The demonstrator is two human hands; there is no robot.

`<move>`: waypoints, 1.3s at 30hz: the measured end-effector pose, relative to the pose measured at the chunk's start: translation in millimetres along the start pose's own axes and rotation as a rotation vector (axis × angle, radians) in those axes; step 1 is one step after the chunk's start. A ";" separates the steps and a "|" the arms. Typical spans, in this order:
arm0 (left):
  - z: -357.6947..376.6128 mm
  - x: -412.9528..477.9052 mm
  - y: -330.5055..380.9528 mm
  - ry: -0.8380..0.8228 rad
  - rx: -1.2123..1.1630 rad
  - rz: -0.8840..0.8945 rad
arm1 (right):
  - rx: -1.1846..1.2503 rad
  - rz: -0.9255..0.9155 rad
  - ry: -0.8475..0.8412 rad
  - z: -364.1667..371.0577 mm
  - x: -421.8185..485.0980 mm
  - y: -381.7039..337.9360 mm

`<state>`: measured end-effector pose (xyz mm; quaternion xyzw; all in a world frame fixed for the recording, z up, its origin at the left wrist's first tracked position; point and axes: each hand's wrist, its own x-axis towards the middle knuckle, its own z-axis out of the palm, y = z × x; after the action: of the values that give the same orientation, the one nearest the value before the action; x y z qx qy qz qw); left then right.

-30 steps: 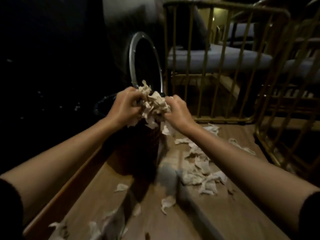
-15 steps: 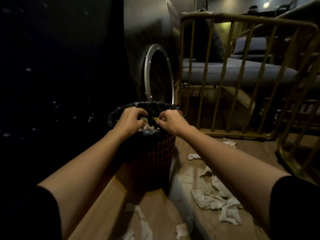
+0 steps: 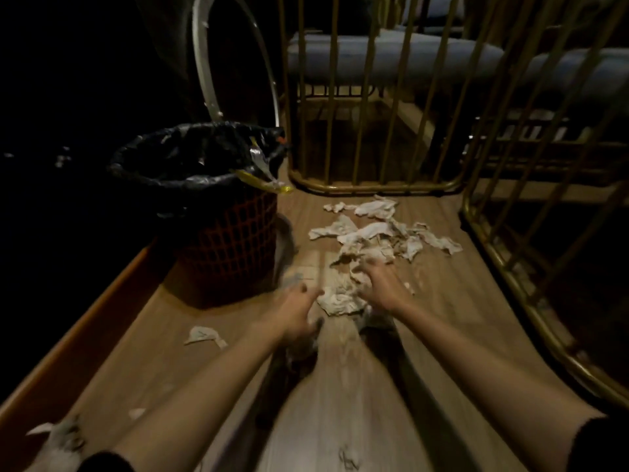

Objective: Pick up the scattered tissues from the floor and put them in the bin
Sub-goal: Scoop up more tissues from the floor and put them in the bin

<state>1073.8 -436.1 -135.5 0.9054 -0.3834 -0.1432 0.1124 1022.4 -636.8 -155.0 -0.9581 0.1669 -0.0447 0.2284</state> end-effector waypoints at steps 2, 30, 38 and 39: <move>32.7 -1.5 -4.9 -0.168 0.017 -0.074 | -0.037 0.087 -0.173 27.1 -14.5 25.8; 71.5 82.2 -35.7 0.463 -0.277 -0.468 | -0.010 0.236 0.479 84.2 -61.9 85.2; 73.6 33.4 -19.0 0.462 -0.388 -0.083 | 0.166 0.041 0.357 81.2 -69.7 35.3; 57.6 26.6 -14.8 0.515 -0.361 -0.031 | 0.201 0.027 0.377 69.3 -62.2 22.4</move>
<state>1081.4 -450.7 -198.5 0.8832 -0.2968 0.0235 0.3625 968.4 -605.2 -227.6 -0.9029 0.2141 -0.2367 0.2879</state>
